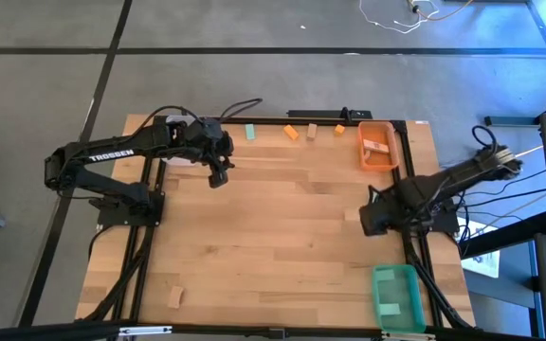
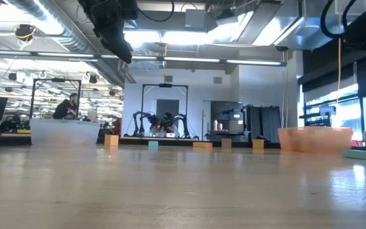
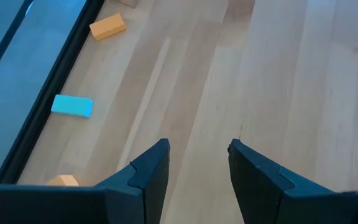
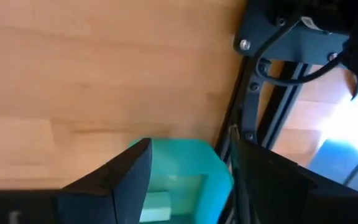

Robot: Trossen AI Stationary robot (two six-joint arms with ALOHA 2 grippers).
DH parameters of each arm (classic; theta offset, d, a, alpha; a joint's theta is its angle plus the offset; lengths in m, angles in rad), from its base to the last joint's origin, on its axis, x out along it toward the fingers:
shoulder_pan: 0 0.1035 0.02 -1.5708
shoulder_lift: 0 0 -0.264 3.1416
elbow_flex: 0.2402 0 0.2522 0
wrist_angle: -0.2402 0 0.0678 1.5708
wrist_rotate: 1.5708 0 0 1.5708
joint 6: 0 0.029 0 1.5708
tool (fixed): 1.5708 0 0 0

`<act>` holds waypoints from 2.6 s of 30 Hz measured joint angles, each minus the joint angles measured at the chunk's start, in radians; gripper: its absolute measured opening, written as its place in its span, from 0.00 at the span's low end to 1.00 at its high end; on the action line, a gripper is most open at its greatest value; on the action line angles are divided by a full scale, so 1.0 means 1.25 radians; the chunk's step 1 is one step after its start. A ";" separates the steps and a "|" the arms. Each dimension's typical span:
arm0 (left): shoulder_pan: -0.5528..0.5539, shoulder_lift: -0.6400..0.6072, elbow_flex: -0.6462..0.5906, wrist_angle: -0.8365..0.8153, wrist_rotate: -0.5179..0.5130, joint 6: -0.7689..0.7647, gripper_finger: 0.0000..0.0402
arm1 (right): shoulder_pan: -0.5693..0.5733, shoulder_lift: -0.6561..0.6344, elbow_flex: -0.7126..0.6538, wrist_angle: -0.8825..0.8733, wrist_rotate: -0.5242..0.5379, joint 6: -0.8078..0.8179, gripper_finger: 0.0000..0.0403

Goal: Sort & place blocks by color
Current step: Put the blue block into the green bin

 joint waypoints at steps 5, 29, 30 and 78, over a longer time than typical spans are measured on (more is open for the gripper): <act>0.000 0.000 0.000 0.000 -0.006 -0.020 0.38 | -0.072 -0.013 -0.032 0.006 0.059 -0.010 0.59; 0.001 0.000 0.000 0.051 -0.006 -0.021 0.38 | -0.450 0.000 -0.201 0.196 0.228 -0.226 0.57; 0.002 0.000 0.000 0.051 -0.006 -0.022 0.38 | -0.462 0.000 -0.201 0.200 0.215 -0.232 0.57; 0.080 0.000 0.000 0.058 -0.003 -0.011 0.38 | -0.555 0.002 -0.344 0.597 0.171 -0.182 0.57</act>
